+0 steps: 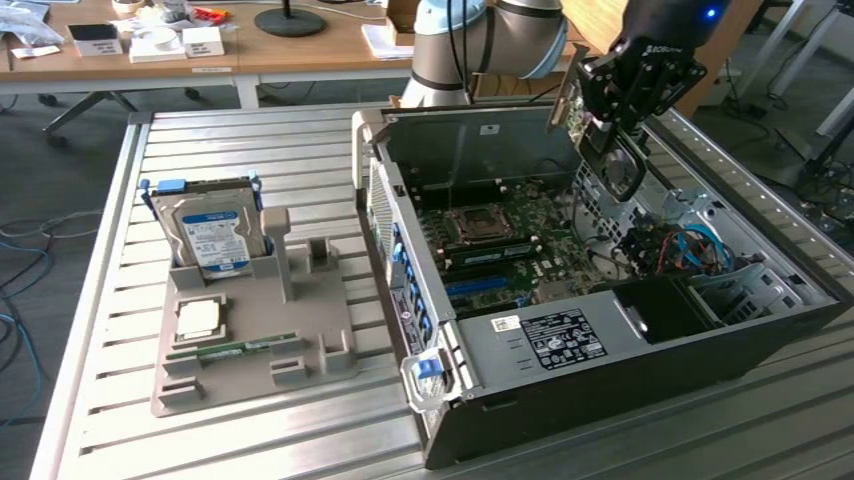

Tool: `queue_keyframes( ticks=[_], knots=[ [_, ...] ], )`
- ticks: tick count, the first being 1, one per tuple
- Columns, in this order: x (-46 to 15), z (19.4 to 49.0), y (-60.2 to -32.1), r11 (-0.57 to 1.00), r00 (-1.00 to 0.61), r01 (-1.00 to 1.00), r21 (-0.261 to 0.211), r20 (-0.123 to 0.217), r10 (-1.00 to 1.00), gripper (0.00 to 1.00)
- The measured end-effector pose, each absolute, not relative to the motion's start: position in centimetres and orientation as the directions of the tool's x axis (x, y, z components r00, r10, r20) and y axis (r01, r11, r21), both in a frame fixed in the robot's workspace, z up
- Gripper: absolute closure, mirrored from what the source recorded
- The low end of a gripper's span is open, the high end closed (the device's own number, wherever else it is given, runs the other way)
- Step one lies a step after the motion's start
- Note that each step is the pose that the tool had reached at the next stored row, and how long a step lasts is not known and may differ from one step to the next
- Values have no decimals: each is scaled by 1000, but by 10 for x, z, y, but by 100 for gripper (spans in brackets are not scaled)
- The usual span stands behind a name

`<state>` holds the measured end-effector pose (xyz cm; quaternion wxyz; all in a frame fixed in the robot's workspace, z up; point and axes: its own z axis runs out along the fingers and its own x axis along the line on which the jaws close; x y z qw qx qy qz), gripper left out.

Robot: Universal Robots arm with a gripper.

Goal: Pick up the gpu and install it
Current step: 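Pick up the gpu and move the gpu toward the slot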

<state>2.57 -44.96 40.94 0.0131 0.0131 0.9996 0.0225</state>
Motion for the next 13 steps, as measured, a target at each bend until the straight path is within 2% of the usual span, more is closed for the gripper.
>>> queue_keyframes(
  ticks=[13],
  knots=[
    [28,409,-450,999,-999,26,45,-26,27,73]
  ],
)
